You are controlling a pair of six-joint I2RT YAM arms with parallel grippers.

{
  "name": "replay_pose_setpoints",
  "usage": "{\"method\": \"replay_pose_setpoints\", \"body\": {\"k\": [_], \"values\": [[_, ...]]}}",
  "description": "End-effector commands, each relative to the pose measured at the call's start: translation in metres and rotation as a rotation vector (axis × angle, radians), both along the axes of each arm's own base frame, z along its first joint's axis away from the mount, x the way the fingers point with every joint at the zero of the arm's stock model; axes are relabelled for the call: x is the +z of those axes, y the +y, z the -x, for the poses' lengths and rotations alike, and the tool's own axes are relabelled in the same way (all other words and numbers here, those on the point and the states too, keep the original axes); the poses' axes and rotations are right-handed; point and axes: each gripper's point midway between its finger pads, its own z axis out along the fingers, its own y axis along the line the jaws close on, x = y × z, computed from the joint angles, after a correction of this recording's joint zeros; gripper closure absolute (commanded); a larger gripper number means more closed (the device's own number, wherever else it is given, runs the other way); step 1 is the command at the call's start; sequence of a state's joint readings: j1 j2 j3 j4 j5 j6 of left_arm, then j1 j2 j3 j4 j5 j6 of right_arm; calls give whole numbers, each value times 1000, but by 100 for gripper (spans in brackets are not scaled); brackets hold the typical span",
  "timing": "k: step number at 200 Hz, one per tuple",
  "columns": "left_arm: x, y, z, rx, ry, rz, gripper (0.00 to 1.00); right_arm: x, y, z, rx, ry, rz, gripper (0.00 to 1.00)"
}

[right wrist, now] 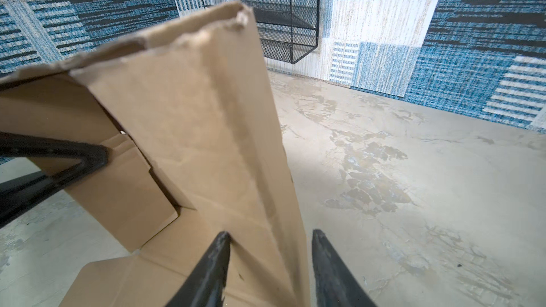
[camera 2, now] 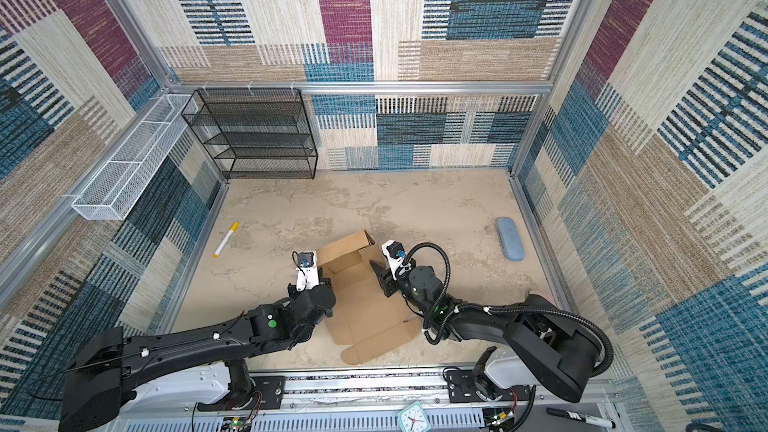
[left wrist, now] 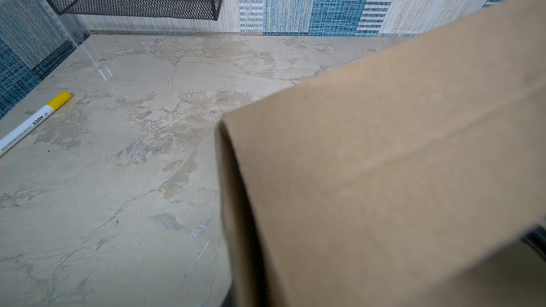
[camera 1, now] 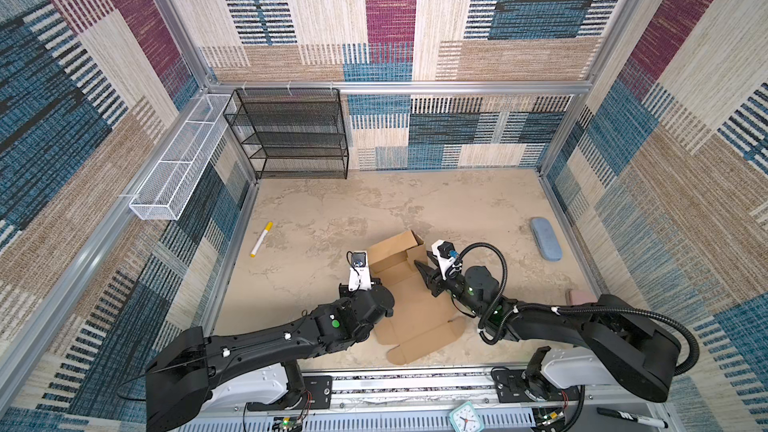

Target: Fold the paper box

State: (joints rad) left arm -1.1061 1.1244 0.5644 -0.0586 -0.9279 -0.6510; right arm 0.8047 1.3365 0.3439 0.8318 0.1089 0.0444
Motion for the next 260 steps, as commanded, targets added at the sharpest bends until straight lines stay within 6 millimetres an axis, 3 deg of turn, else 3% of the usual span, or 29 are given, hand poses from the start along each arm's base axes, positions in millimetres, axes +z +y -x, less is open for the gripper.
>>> {"method": "replay_pose_setpoints", "body": {"k": [1,60,122,168,222,260], "values": [[-3,-6,2,-43,18,-25,100,13,-10,-1,-48,-23,-61,52],[-6,-12,1,-47,81,-75,100,12,-12,7,-25,-7,-76,51],[2,-1,1,28,116,-136,100,4,-12,14,2,16,-93,50],[3,1,-1,49,114,-158,100,16,-11,23,48,-12,-133,48],[10,2,-3,58,110,-179,100,-3,-8,25,62,31,-125,48],[11,4,-1,67,116,-172,100,-4,-1,28,101,31,-128,48]]}}
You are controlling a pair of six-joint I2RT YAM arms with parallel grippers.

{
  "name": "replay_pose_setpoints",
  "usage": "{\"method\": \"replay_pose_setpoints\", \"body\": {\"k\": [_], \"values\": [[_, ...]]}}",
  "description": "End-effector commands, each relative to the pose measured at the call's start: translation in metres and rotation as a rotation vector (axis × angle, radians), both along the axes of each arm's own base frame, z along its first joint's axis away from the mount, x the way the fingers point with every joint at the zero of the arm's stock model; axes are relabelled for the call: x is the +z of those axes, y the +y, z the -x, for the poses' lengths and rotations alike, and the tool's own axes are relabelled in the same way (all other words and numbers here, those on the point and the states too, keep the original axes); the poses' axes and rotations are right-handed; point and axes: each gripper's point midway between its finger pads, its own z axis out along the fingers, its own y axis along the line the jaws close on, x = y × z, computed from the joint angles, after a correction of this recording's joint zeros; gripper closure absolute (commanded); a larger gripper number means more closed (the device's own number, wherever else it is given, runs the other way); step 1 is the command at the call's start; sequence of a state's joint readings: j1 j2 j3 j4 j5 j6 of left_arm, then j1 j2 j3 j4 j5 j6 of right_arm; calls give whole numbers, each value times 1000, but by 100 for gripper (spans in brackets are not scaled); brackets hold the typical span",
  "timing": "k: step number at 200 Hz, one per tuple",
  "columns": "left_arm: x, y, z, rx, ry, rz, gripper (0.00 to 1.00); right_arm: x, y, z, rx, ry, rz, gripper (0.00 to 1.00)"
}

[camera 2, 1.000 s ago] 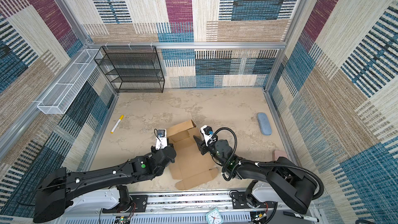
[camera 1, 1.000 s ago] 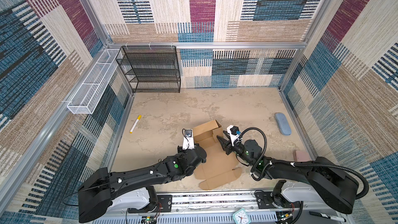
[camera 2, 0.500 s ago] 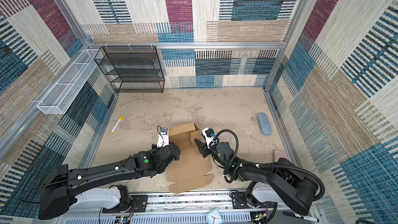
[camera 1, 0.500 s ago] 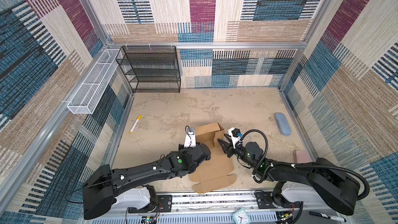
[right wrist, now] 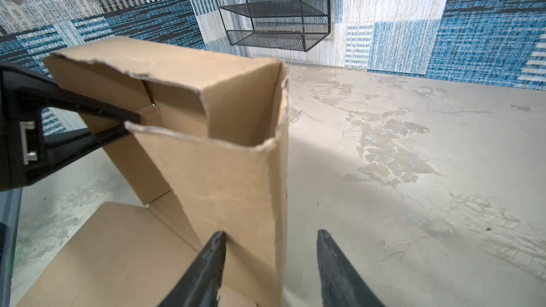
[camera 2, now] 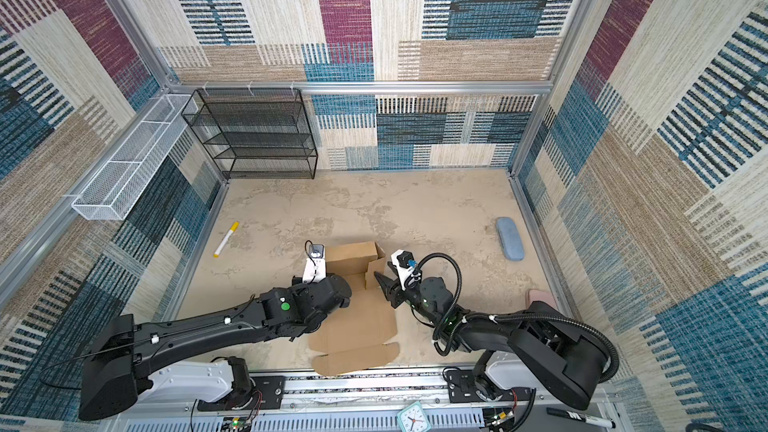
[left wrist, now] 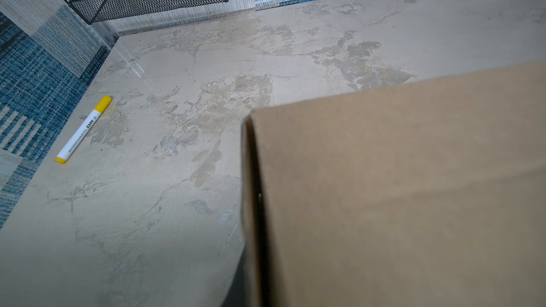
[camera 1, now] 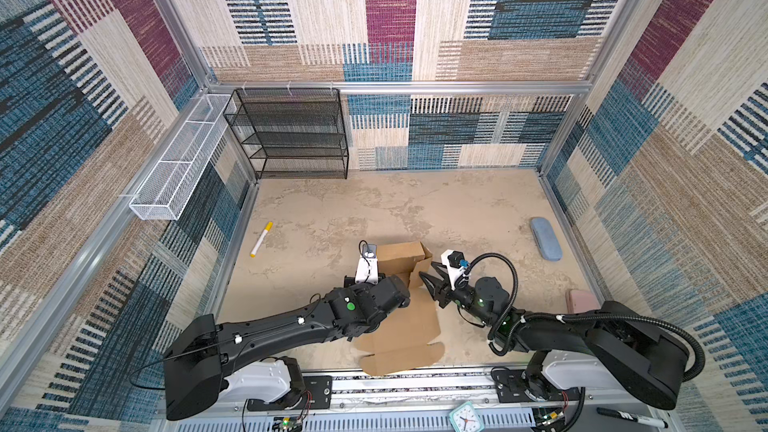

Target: Fold the paper box

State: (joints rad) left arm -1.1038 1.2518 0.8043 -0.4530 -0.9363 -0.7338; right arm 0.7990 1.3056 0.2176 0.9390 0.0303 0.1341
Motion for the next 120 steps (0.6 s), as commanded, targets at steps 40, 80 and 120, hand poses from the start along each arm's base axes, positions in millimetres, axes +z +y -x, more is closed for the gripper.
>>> {"method": "replay_pose_setpoints", "body": {"k": [40,80,120], "values": [[-1,1,1,15,5,19,100,6,16,2,70,-18,-41,48],[-4,1,1,21,8,23,100,4,22,2,89,9,-54,48],[-4,1,1,22,8,31,100,-11,19,-2,49,67,-71,48]]}}
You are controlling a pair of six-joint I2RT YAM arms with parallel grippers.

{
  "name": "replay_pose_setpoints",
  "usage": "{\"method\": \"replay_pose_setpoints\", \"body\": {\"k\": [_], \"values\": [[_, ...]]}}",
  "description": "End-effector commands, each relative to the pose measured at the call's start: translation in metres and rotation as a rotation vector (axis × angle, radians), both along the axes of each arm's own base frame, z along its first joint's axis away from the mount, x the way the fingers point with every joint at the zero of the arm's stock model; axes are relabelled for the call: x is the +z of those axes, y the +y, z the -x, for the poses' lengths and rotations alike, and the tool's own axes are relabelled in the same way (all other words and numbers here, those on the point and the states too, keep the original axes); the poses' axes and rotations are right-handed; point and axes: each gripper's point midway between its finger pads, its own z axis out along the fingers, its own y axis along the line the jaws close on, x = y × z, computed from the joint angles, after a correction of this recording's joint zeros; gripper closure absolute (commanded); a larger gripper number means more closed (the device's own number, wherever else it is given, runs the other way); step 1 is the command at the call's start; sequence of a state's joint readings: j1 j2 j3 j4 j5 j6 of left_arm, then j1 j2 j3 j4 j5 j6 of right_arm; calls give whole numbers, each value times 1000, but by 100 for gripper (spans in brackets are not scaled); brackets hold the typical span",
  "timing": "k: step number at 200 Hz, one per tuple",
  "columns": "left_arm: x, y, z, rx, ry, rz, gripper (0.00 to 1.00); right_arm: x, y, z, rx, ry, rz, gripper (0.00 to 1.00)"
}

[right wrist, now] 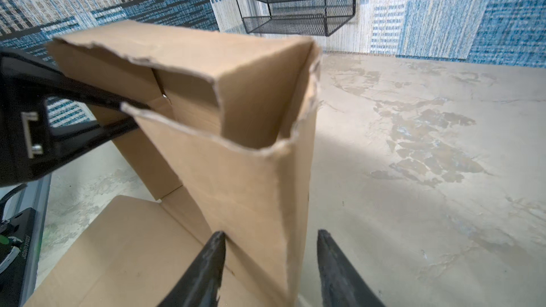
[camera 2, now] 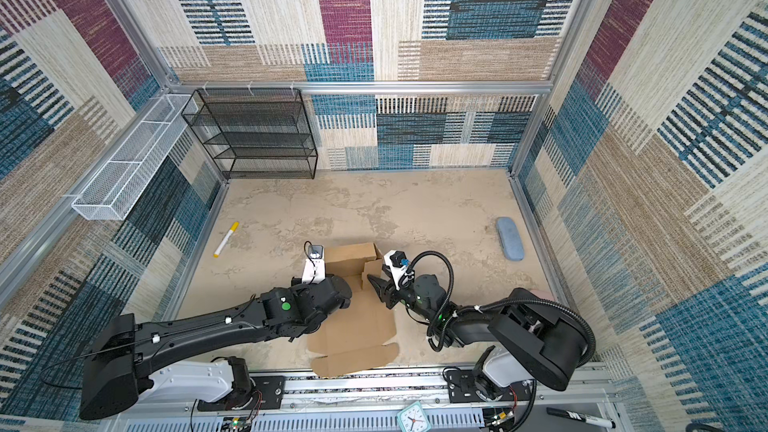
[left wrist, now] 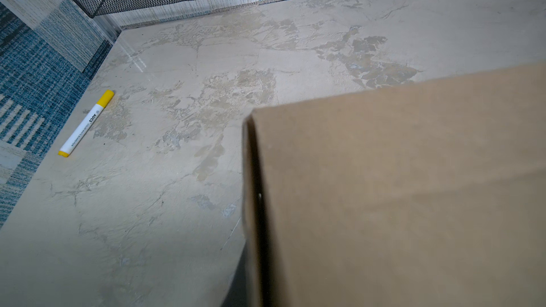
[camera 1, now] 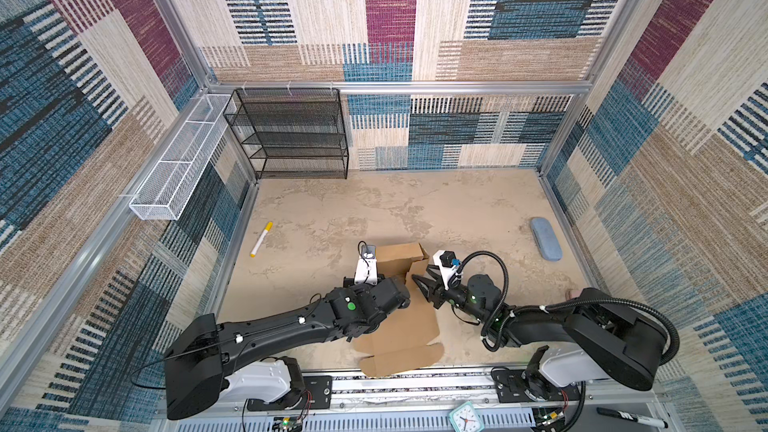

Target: Fold the paper box

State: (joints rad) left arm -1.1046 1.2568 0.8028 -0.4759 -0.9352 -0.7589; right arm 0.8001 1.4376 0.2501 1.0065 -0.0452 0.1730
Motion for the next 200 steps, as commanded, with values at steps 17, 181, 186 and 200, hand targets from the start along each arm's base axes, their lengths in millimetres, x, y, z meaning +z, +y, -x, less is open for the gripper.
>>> {"method": "replay_pose_setpoints", "body": {"k": [17,181,186,200], "values": [[-2,-3,0,9,0,39,100,4,-4,-8,-68,17,-57,49],[-7,-6,4,-24,8,84,100,9,5,-32,-130,-91,21,60],[-8,-6,4,-24,9,82,100,10,4,-31,-130,-92,20,60],[-8,-4,4,-23,9,74,100,11,3,-27,-114,-88,10,56]]}}
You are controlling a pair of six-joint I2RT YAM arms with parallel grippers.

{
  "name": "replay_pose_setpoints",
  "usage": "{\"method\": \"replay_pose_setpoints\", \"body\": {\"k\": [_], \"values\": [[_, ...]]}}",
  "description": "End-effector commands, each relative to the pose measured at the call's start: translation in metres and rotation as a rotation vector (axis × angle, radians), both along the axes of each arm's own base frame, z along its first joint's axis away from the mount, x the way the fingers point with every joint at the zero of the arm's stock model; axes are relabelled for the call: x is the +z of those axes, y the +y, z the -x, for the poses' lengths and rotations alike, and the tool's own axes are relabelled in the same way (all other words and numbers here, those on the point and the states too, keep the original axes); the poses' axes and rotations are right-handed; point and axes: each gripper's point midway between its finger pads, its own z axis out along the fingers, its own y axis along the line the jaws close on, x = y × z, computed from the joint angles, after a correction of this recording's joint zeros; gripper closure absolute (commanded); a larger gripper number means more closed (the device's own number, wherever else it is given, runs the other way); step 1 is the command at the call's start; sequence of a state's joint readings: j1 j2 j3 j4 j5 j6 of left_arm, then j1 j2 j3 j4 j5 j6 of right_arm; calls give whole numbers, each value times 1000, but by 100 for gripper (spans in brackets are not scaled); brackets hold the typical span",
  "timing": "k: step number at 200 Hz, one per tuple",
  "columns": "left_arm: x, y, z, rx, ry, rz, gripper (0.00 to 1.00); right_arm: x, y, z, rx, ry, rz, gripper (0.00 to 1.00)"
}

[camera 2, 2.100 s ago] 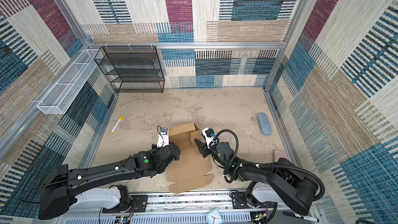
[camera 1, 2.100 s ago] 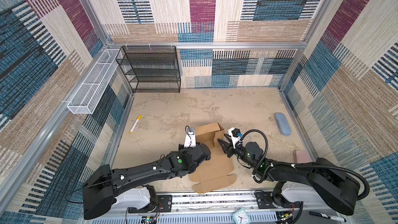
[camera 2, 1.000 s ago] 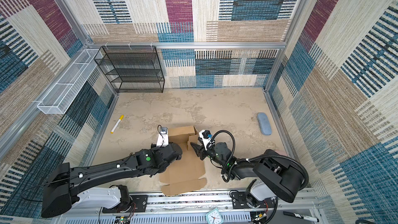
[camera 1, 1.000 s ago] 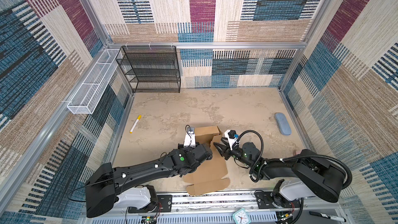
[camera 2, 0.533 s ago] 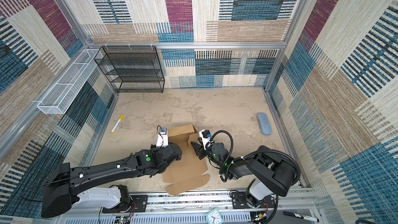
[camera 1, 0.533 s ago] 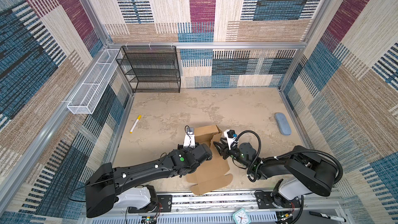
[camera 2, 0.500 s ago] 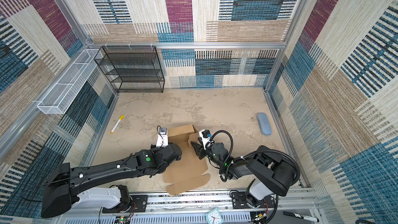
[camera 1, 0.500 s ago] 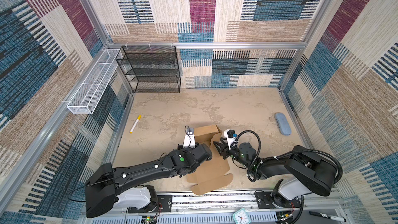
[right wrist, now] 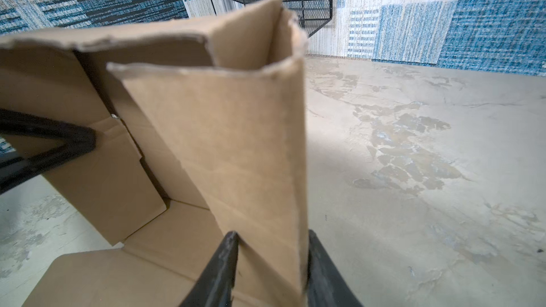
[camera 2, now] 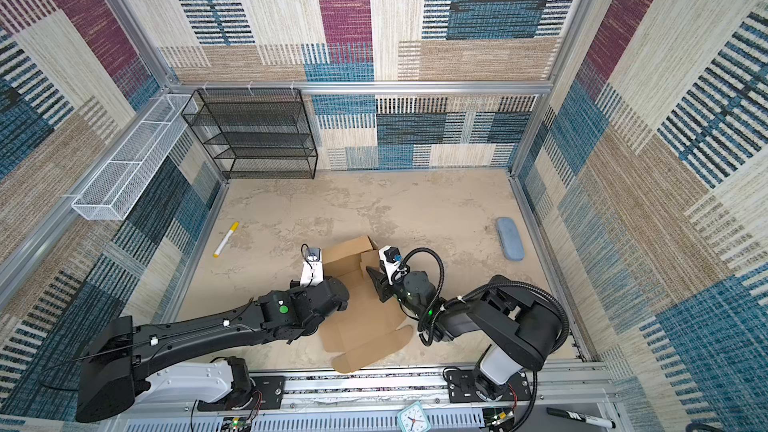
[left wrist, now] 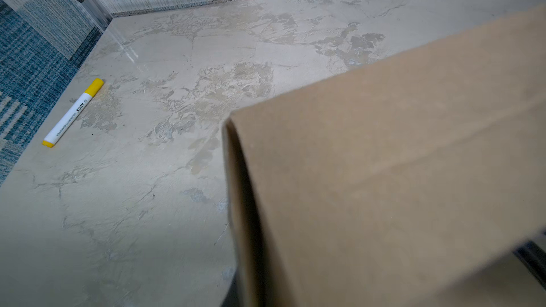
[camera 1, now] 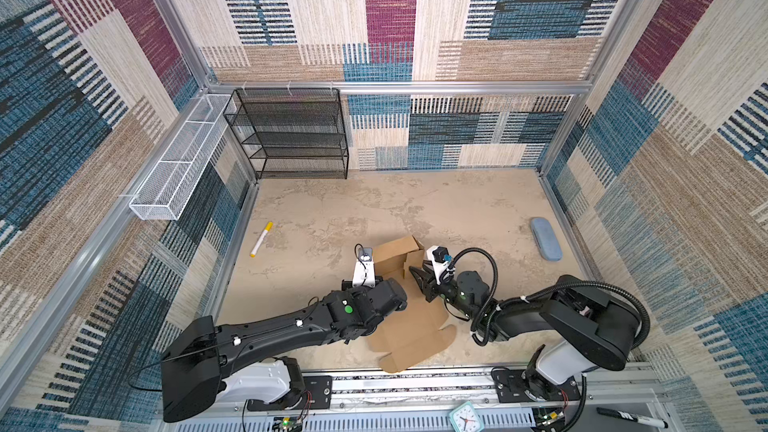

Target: Fold the paper box

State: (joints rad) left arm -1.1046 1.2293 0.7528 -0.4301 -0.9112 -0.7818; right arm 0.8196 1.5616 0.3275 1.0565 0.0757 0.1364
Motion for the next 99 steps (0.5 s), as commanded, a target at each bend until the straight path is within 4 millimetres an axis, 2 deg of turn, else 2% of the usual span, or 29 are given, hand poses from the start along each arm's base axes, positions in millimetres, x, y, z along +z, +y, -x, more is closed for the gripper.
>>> {"method": "replay_pose_setpoints", "body": {"k": [1,31,57,99], "values": [[0,-5,1,-21,3,24,100,15,-4,-1,-17,-45,-26,56],[1,0,2,-10,4,2,100,15,-15,10,-14,-29,-49,51],[1,0,2,0,21,-18,100,15,-15,19,20,-11,-65,49],[6,12,3,57,18,-51,100,21,-13,32,83,0,-118,47]]}}
